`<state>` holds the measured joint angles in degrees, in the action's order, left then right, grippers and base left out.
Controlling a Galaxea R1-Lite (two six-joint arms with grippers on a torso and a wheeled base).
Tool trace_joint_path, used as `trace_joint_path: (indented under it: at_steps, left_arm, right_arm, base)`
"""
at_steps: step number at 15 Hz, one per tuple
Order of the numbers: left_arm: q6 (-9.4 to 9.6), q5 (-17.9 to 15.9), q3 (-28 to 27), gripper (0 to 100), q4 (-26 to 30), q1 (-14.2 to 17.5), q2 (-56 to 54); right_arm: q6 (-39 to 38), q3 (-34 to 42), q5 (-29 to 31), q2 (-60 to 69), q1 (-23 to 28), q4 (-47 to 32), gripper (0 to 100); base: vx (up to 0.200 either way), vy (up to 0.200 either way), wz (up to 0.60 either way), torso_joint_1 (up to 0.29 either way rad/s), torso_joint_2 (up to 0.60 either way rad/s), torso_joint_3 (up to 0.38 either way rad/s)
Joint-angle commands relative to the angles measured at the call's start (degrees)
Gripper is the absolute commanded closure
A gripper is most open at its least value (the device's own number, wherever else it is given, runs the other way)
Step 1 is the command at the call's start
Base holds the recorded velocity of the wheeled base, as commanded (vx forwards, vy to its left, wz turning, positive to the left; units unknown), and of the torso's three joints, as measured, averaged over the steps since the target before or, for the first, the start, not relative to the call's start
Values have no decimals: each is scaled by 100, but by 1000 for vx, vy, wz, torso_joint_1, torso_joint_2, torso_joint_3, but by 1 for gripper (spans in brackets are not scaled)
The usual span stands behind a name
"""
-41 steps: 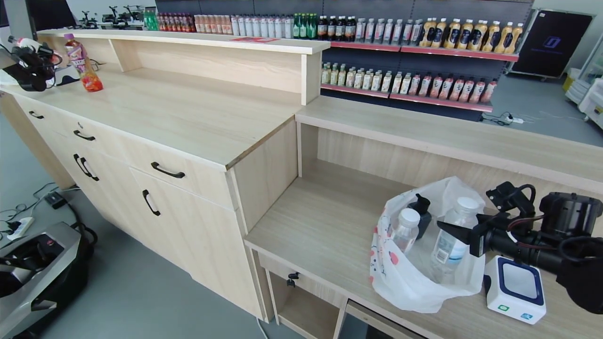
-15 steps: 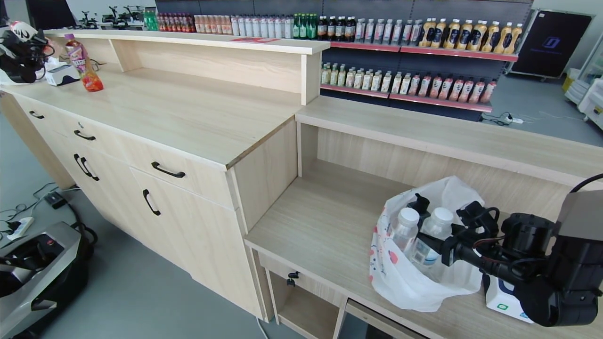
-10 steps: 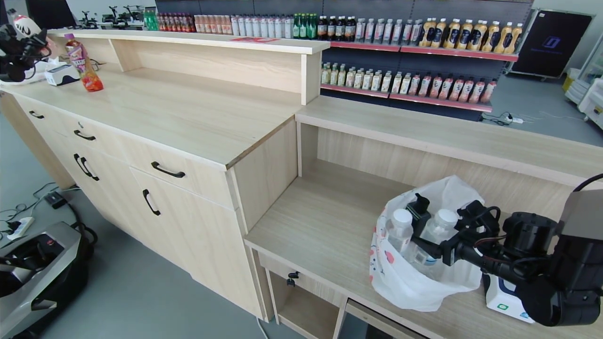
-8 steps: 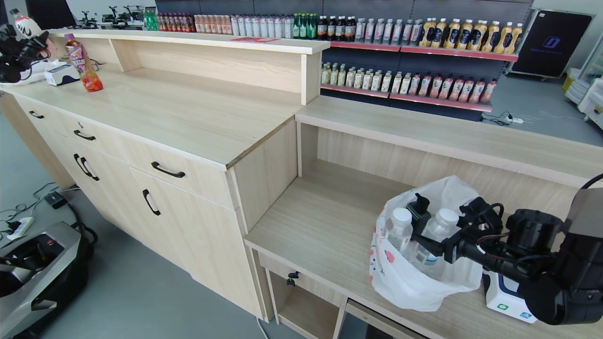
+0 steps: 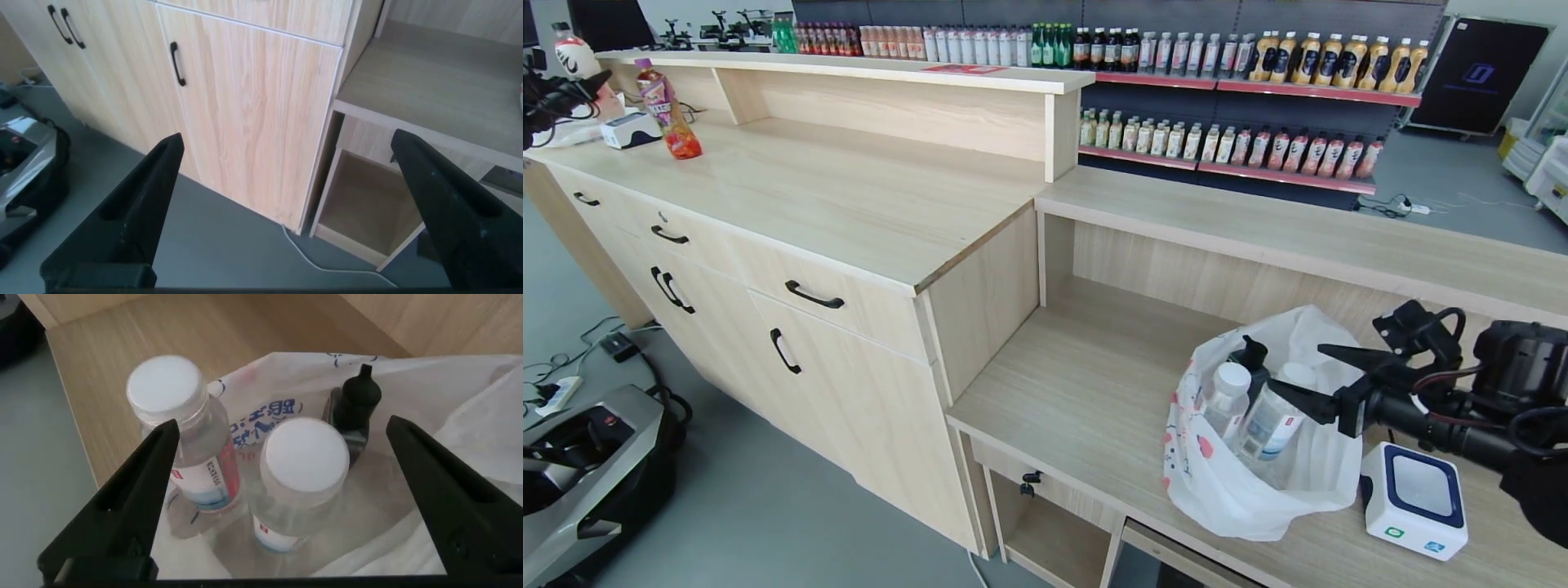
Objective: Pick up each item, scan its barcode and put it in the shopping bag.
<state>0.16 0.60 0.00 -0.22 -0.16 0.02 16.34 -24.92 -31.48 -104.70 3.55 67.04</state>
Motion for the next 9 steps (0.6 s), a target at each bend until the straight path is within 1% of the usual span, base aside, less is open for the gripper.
trace_joint_path:
  at_steps: [1, 2, 3, 4, 5, 6, 9]
  left_arm:
    - [2, 2, 0, 0, -4, -2, -2]
    - [2, 2, 0, 0, -4, -2, -2]
    - [2, 2, 0, 0, -4, -2, -2]
    - [2, 2, 0, 0, -4, -2, -2]
    - [2, 2, 0, 0, -4, -2, -2]
    - [2, 2, 0, 0, -4, -2, -2]
    - [2, 2, 0, 0, -4, -2, -2]
  right_arm:
    - [45, 57, -8, 1734, 287, -1017, 0]
    - [159, 84, -8, 2042, 419, -1307, 0]
    - [291, 92, 19, 2156, 498, -1421, 0]
    - [871, 127, 98, 2376, 788, -1659, 0]
    - [1258, 127, 177, 2525, 972, -1878, 0]
    - [1451, 119, 265, 2745, 1069, -2037, 0]
    - [1038, -22, 906, 3140, 1043, -2072, 0]
  base:
    - [0, 0, 0, 0, 0, 0]
    - [0, 0, 0, 0, 0, 0]
    - [0, 0, 0, 0, 0, 0]
    - [0, 0, 0, 0, 0, 0]
    - [0, 0, -600, 2, 2, 2]
    - [0, 0, -600, -85, 159, 115]
    - [0, 0, -600, -133, 346, 203]
